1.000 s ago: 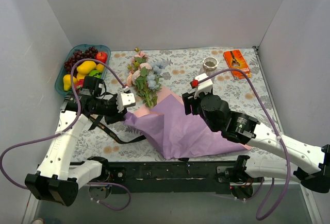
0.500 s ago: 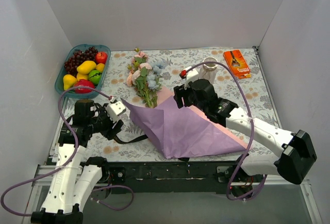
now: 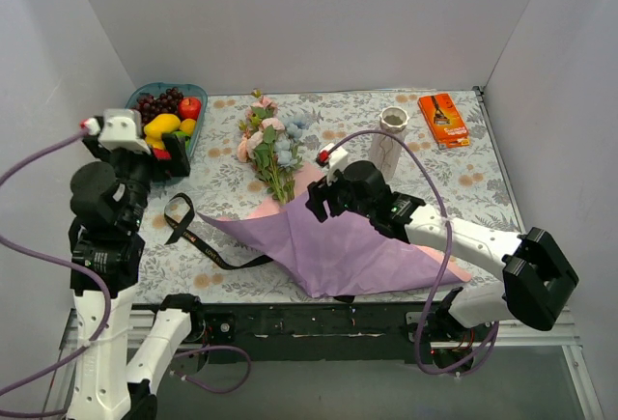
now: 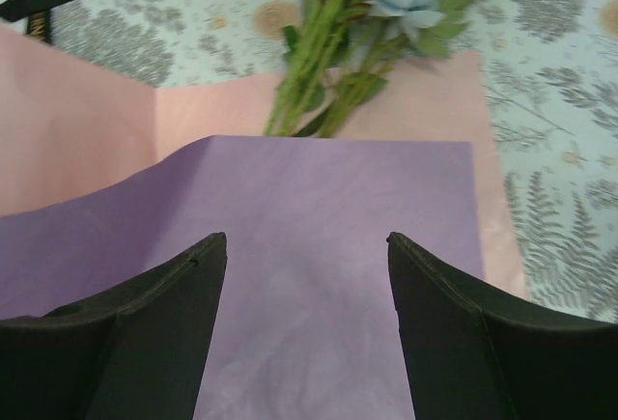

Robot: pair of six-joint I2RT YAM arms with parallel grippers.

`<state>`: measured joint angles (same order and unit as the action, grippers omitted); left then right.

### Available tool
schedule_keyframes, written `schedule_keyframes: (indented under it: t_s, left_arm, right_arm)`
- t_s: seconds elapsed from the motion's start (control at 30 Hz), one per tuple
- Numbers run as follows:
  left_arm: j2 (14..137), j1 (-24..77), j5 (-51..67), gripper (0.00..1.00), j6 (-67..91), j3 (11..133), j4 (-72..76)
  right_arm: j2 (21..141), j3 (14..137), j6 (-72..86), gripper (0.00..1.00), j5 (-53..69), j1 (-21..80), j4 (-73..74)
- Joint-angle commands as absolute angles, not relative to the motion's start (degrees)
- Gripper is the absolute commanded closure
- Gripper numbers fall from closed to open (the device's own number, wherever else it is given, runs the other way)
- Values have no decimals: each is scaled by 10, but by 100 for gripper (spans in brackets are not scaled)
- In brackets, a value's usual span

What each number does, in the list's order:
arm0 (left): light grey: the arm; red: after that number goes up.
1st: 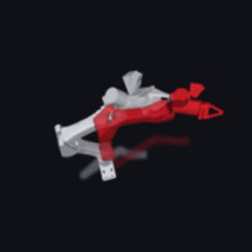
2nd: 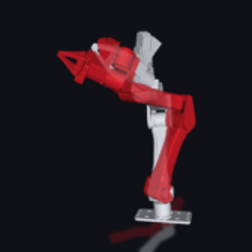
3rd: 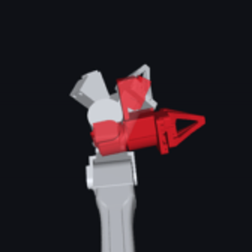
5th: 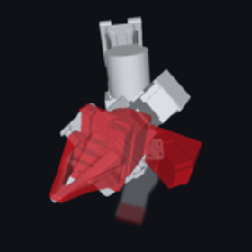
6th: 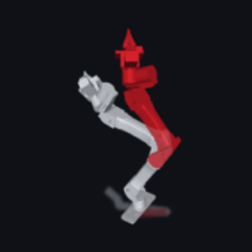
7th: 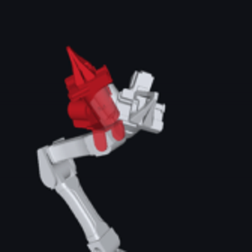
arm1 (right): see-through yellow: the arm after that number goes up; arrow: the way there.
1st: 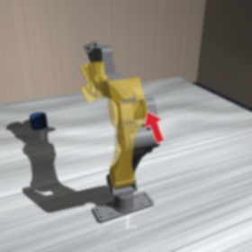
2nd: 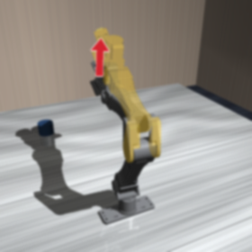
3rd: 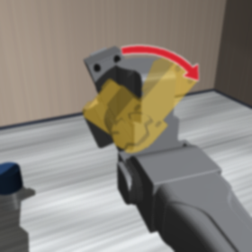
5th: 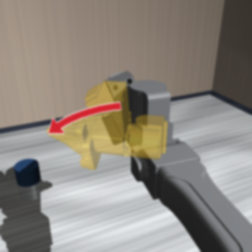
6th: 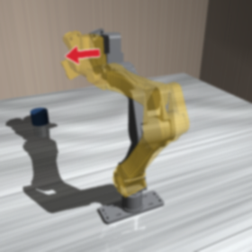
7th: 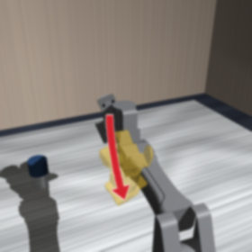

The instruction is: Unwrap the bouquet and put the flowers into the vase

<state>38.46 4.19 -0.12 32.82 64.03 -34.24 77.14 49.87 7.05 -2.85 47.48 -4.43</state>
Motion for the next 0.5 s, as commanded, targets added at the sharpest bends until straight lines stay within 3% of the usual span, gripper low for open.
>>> schedule_keyframes:
  t_s: [0.0,0.27,0.47]
  left_arm:
    - [451,39,-102,2,440,752,-242]
    - [662,39,-35,2,447,900,-369]
    - [747,39,45,2,436,936,-443]
  right_arm:
    - [786,505,70,25,-39,542,-94]
    - [807,531,56,24,-68,584,-77]
    - [837,590,53,24,-105,490,-16]
